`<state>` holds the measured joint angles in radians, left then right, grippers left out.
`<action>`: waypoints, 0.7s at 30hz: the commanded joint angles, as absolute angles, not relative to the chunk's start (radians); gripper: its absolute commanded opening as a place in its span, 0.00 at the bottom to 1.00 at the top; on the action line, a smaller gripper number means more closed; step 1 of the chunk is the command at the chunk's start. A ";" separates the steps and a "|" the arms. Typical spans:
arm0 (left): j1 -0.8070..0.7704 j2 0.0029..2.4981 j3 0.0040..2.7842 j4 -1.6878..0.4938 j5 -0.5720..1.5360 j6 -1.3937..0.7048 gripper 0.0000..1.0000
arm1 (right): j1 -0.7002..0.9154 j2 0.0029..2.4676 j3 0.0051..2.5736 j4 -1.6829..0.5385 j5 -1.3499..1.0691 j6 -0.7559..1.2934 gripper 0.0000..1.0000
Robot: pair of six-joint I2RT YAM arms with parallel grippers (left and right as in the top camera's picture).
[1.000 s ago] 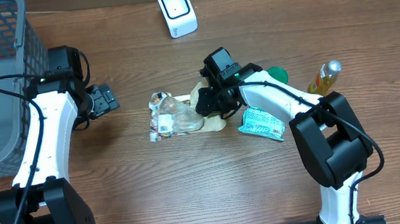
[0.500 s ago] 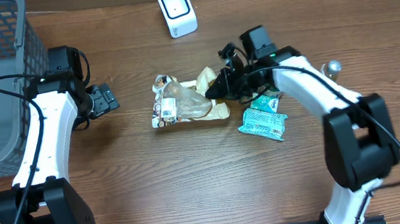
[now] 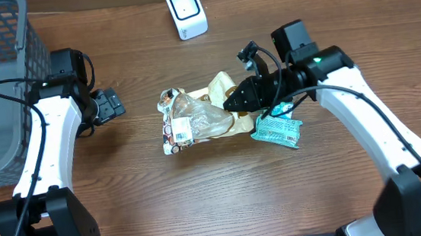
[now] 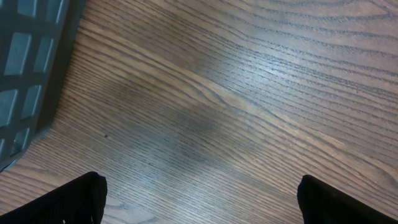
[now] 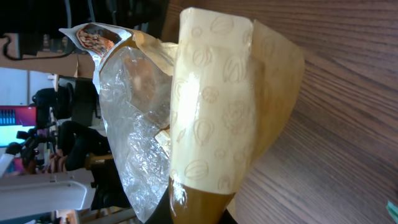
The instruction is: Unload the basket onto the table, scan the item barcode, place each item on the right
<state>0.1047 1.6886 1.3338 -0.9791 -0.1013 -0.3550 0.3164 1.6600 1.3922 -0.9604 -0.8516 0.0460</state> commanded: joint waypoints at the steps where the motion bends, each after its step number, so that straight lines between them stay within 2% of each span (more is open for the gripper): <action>1: 0.104 1.666 1.339 -0.979 -0.100 -0.333 1.00 | 0.311 1.578 1.398 -0.984 -0.827 0.013 0.04; 21: 0.104 1.666 1.339 -0.979 -0.100 -0.333 1.00 | 0.313 1.565 1.398 -1.028 -0.828 0.014 0.04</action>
